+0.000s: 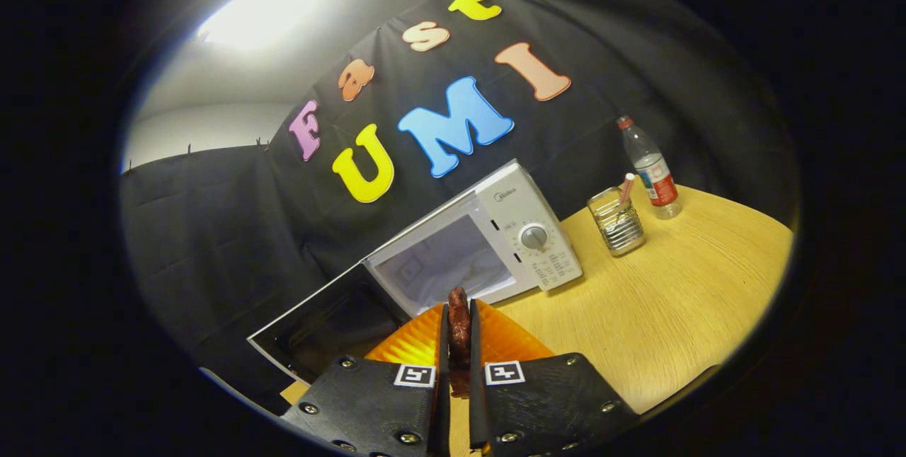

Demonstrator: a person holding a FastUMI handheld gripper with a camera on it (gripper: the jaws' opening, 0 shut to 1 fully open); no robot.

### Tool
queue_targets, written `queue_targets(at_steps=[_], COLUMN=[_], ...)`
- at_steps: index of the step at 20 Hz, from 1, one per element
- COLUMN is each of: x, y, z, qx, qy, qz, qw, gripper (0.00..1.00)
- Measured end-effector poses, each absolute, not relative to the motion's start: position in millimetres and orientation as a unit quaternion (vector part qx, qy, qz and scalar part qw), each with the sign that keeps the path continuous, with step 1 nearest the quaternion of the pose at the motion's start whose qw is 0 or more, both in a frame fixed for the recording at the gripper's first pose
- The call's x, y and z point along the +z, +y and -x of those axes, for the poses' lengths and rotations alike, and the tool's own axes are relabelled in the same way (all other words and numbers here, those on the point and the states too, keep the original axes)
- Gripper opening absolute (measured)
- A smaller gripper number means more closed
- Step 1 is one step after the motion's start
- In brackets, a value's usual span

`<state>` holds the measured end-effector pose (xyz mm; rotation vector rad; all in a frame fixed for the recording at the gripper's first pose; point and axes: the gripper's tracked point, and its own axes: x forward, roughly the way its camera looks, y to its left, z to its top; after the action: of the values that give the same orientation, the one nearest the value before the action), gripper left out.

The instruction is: Open the microwave, put the food inside, and close the microwave door.

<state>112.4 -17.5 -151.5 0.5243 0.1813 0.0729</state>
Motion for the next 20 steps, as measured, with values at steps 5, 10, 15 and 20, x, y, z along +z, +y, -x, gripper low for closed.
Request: queue_targets(at_steps=[5,10,15,20], x=[-135.0,-142.4,-174.1,-201.3], y=[23.6,65.9,85.6,89.2], z=[-167.9,-230.6,-299.8,-364.5], qx=[0.055,0.062,0.044,0.008], qy=[0.081,0.09,0.107,0.118], qz=[-0.235,-0.21,-0.174,-0.18], qw=[0.967,0.971,0.978,0.977], gripper=[0.11,0.11,0.11,0.11])
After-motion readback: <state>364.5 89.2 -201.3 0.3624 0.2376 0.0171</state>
